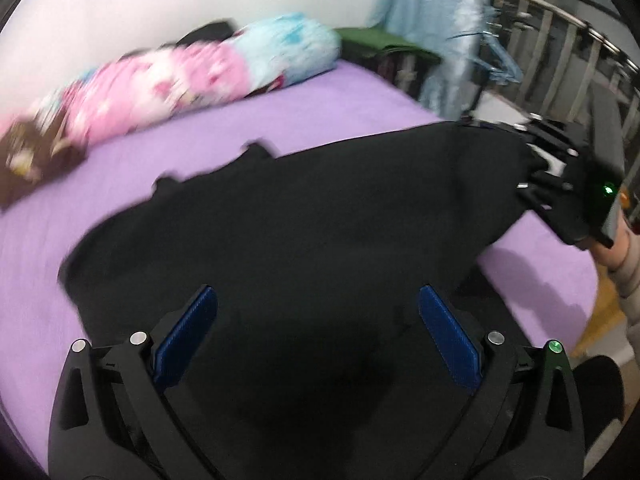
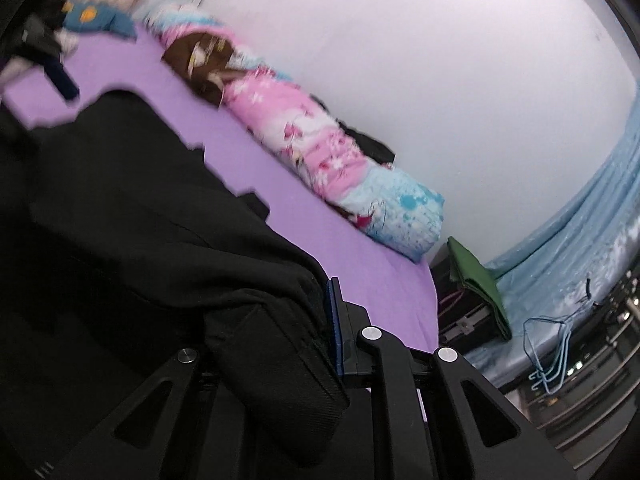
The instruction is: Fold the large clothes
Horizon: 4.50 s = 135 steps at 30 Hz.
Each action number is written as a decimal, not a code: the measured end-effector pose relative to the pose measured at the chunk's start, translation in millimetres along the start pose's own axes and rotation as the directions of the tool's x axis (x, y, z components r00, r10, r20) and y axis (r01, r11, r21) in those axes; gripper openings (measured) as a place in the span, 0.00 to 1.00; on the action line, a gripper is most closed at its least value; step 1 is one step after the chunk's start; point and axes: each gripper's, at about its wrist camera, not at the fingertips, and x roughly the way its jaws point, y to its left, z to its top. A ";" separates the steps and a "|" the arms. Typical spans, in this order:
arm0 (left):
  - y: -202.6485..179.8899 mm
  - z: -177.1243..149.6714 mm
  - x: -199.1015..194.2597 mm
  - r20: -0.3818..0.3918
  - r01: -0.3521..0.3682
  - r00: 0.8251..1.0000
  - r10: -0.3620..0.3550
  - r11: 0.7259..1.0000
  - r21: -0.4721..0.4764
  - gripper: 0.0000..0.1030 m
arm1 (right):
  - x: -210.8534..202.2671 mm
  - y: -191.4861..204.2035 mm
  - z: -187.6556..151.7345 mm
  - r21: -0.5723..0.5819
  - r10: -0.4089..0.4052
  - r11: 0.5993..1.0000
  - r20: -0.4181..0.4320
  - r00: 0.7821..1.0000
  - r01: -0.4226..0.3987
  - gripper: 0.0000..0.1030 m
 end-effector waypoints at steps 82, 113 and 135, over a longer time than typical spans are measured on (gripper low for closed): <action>57.4 -46.9 55.7 -0.104 -0.162 0.985 0.140 0.955 -0.247 0.94 | 43.1 10.7 -115.9 0.615 0.467 0.734 -0.148 0.872 -0.288 0.94; -200.9 9.1 245.0 -0.092 0.103 0.989 -0.119 0.982 -0.161 0.94 | 2.6 -278.6 -418.9 0.989 0.178 0.028 -0.148 0.973 0.145 0.94; -198.3 7.5 243.9 -0.088 0.105 0.989 -0.121 0.980 -0.169 0.94 | 74.6 -305.1 -477.6 0.941 0.212 -0.314 -0.063 0.975 0.129 0.14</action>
